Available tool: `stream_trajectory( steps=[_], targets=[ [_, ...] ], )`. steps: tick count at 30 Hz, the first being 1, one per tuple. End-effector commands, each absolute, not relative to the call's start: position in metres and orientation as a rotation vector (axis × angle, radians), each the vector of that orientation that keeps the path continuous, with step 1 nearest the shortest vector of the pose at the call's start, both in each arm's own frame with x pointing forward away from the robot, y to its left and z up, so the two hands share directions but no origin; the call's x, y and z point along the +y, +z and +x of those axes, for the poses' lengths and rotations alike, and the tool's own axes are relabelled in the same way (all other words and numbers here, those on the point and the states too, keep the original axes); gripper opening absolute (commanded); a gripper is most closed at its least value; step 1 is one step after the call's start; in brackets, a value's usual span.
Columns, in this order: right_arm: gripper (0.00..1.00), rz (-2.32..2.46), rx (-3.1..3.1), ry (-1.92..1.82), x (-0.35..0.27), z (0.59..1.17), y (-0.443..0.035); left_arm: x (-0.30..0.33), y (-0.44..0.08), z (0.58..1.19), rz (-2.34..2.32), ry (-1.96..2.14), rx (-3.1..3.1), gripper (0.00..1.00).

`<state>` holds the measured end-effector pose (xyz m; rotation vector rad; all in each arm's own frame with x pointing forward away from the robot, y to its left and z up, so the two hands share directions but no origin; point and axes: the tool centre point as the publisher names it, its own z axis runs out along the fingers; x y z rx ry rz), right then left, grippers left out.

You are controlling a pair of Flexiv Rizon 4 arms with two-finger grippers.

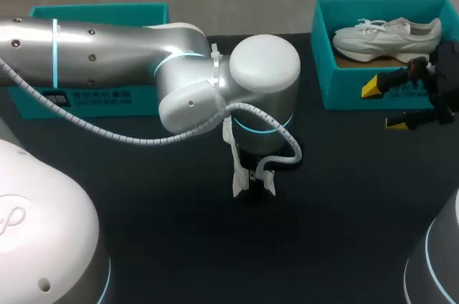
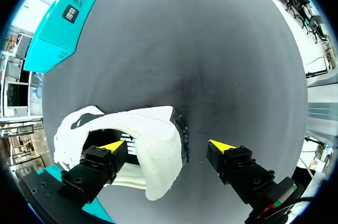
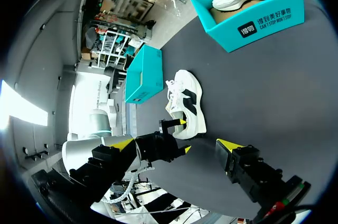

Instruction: Take the shoe out of the shoebox, open the shoe tongue, remove and reinsert the insole, then place the shoe into the shoebox

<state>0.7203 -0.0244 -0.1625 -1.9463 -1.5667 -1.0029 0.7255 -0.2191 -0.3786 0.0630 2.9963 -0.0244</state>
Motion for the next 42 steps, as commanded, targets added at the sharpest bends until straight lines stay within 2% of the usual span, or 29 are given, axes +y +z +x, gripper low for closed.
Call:
stream_trajectory(
  steps=[1,4,5,7,8,9,12,13,15,16,24,42],
  targets=[
    [1.0,-1.95,-1.566,-1.002,-0.024,0.719,-0.163,-0.225,-0.389,0.728,0.053,-0.012,2.993,1.0],
    [1.0,-1.95,-1.566,-1.002,-0.024,0.719,-0.163,-0.226,-0.391,0.729,0.039,-0.009,2.992,0.92],
    [1.0,-1.95,-1.566,-1.002,-0.024,0.719,-0.163,-0.226,-0.391,0.729,0.037,-0.009,2.993,0.87],
    [1.0,-1.95,-1.566,-1.002,-0.024,0.719,-0.163,-0.226,-0.392,0.729,0.03,-0.01,2.997,0.69],
    [1.0,-1.95,-1.566,-1.002,-0.024,0.719,-0.163,-0.226,-0.393,0.73,0.029,-0.01,2.998,0.53],
    [1.0,-1.95,-1.566,-1.002,-0.024,0.719,-0.163,-0.226,-0.394,0.729,0.028,-0.01,2.999,0.45],
    [1.0,-1.95,-1.566,-1.002,-0.024,0.719,-0.163,-0.226,-0.395,0.727,0.03,-0.003,3.006,0.32],
    [1.0,-1.95,-1.566,-1.002,-0.024,0.719,-0.163,-0.226,-0.395,0.726,0.032,-0.001,3.012,0.22],
    [1.0,-1.95,-1.566,-1.002,-0.024,0.719,-0.163,-0.225,-0.396,0.725,0.028,-0.002,3.015,0.1],
    [1.0,-1.95,-1.566,-1.002,-0.024,0.719,-0.163,-0.225,-0.396,0.724,0.03,-0.002,3.018,0.0],
    [1.0,-1.95,-1.566,-1.002,-0.024,0.719,-0.163,-0.224,-0.38,0.714,0.051,-0.018,3.036,0.0],
    [1.0,-1.95,-1.566,-1.002,-0.024,0.719,-0.163,-0.214,-0.263,0.71,0.014,0.082,3.078,0.0]
  ],
)
